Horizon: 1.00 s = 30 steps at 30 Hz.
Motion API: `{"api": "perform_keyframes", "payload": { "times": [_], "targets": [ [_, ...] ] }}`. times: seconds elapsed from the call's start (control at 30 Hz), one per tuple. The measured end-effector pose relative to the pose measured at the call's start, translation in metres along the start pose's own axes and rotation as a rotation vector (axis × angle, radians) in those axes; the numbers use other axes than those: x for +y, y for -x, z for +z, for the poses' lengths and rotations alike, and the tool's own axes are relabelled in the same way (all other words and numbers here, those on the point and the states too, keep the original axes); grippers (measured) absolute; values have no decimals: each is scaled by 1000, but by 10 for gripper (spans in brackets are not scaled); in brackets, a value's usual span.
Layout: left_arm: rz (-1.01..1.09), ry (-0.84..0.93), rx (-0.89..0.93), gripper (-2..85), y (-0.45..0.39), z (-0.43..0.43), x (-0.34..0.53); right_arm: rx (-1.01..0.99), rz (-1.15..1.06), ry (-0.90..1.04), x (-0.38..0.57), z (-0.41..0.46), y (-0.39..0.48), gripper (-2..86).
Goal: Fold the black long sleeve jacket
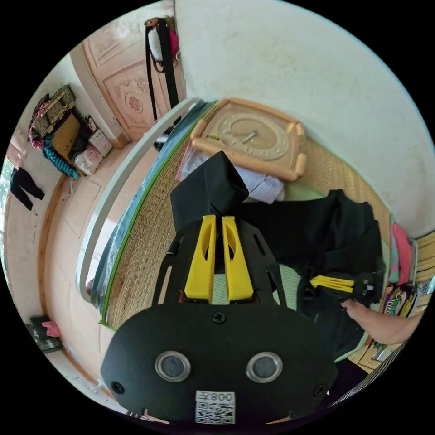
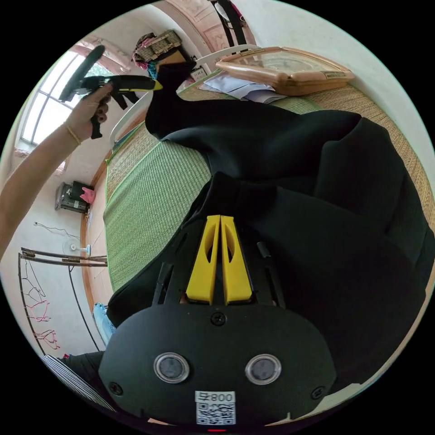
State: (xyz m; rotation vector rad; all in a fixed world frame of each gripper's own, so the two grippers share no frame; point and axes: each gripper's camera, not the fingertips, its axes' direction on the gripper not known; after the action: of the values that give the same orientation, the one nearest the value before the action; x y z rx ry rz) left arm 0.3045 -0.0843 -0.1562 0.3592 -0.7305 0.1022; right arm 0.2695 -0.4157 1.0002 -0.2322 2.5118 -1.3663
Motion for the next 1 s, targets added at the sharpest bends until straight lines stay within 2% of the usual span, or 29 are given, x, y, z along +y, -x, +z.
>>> {"api": "perform_keyframes", "payload": {
  "times": [0.1,0.27,0.47,0.57,0.63,0.73,1.0],
  "targets": [
    [33,-90,93,26,-27,-24,9,-47,38,8,7,-3,-17,2],
    [122,-192,244,25,-87,-49,27,-257,170,27,26,-16,-68,3],
    [242,-205,371,24,-164,-38,53,-339,238,-118,90,-79,-121,21],
    [286,-189,428,23,-203,-23,69,-520,311,-296,129,-122,-164,59],
    [305,-165,444,22,-226,-10,80,-640,338,-462,156,-154,-196,85],
    [329,-127,458,21,-261,12,96,-697,320,-559,175,-181,-224,100],
    [392,-88,439,21,-335,59,130,-762,308,-523,210,-193,-270,110]
  ]
}}
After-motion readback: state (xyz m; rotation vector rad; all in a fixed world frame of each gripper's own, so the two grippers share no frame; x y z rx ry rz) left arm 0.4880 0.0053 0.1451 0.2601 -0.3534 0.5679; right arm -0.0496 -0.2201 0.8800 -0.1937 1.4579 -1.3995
